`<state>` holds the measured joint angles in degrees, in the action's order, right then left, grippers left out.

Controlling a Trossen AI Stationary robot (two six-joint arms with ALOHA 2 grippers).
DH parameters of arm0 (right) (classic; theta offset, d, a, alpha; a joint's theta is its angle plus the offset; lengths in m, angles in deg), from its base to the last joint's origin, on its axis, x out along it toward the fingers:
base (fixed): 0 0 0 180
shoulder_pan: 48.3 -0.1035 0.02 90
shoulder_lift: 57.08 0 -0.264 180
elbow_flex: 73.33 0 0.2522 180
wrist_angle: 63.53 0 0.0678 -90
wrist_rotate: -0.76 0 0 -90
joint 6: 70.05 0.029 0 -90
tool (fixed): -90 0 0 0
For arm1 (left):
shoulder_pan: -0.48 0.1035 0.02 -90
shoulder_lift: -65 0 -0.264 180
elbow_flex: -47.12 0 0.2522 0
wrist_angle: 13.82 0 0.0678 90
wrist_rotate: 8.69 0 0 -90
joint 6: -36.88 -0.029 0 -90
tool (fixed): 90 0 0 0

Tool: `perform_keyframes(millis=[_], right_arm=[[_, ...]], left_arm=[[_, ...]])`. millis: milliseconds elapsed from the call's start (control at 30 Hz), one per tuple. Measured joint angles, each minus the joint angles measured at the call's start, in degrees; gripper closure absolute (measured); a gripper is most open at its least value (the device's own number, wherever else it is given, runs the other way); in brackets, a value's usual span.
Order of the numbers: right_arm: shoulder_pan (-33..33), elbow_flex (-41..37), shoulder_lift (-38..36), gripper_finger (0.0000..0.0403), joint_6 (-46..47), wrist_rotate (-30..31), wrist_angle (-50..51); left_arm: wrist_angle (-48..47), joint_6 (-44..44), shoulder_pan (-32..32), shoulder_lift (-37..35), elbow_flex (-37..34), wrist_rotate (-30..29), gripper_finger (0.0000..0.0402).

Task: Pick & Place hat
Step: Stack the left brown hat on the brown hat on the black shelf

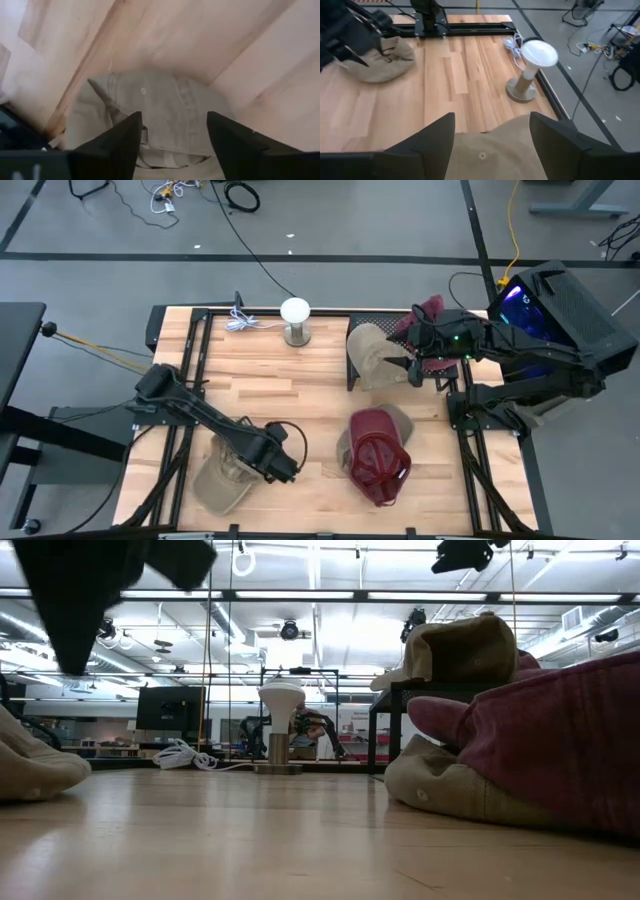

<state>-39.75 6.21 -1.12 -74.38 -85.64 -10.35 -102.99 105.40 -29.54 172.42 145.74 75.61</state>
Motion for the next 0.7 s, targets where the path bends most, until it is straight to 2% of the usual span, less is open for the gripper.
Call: perform_keyframes(millis=[167, 367, 533, 700], right_arm=[[-1.8, 0.0, 0.1, 0.0145, -0.5, 0.0, -0.9], [-2.8, 0.0, 0.1, 0.0145, -0.6, 0.0, -0.9], [-3.5, 0.0, 0.1, 0.0145, -0.6, -0.2, -0.9], [-3.9, 0.0, 0.1, 0.0145, -0.5, -0.2, -0.9]], left_arm=[[-0.3, -2.9, 0.6, 5.2, 0.0, 3.8, 0.0156], [0.1, -9.3, 2.7, 8.6, -0.8, 6.0, 0.0177], [2.7, -11.5, 5.2, 8.1, -8.7, 7.0, 0.0200], [12.8, -17.2, 7.2, 7.1, -17.3, 14.6, 0.0213]])
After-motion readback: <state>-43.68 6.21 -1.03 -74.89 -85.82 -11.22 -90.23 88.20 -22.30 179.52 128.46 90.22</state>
